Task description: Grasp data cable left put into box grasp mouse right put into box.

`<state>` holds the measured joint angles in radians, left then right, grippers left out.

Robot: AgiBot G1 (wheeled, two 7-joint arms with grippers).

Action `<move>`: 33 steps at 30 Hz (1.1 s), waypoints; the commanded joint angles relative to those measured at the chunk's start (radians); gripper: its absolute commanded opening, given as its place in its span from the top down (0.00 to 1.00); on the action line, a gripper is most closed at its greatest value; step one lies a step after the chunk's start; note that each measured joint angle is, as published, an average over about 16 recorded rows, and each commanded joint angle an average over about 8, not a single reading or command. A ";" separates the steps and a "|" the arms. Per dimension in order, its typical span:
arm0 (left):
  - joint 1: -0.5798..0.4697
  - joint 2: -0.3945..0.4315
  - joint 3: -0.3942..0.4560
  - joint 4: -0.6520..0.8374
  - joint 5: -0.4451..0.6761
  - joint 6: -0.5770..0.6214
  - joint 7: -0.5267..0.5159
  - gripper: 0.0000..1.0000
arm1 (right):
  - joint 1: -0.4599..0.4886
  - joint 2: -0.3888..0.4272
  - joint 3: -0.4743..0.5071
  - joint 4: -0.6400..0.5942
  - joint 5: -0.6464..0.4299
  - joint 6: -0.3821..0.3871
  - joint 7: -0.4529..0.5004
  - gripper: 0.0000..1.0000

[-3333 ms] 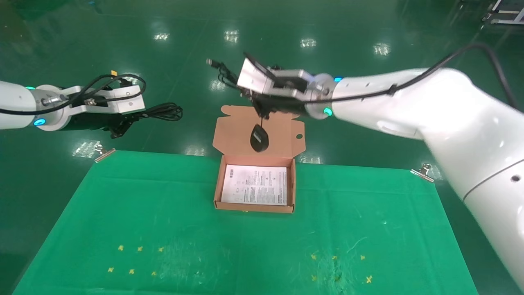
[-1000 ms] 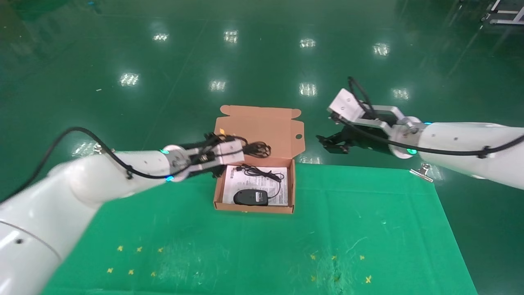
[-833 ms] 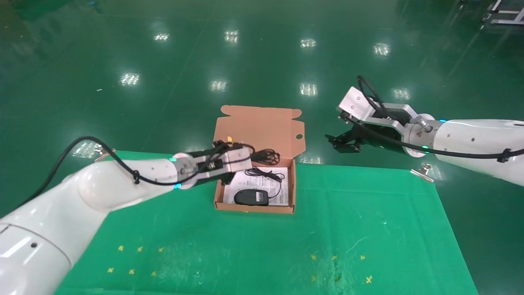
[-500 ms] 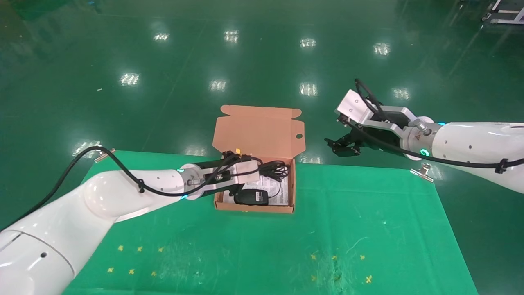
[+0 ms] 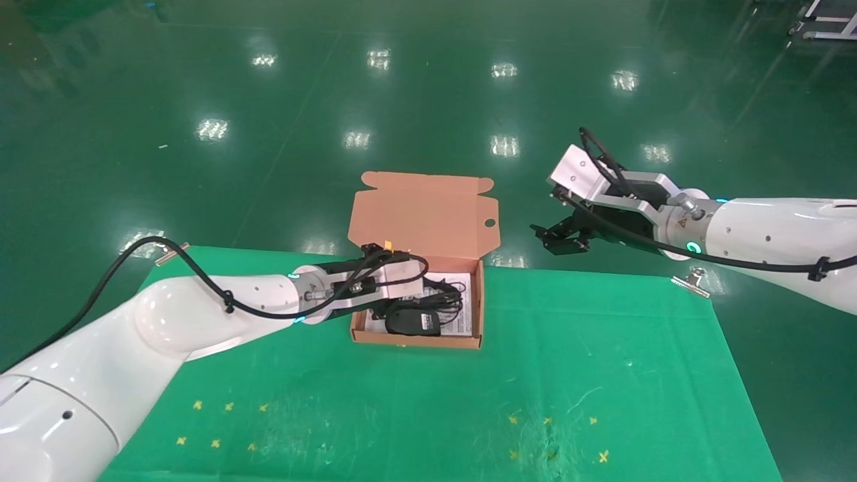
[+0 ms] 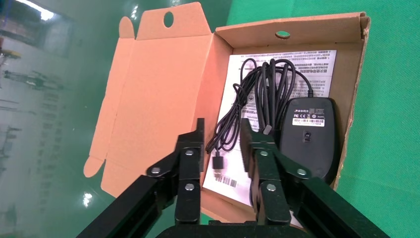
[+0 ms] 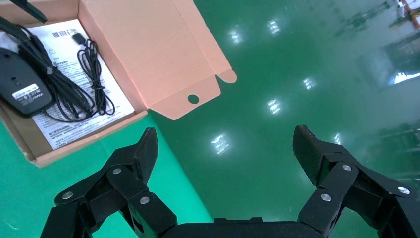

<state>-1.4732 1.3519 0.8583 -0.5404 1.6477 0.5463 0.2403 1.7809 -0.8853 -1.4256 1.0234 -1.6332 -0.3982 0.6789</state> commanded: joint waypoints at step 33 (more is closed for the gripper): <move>0.041 -0.261 -0.218 -0.230 -0.316 0.239 -0.192 0.00 | -0.143 0.079 0.355 0.112 0.192 -0.321 -0.197 0.00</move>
<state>-1.4319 1.0910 0.6401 -0.7706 1.3312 0.7860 0.0486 1.6376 -0.8063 -1.0702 1.1350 -1.4406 -0.7194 0.4819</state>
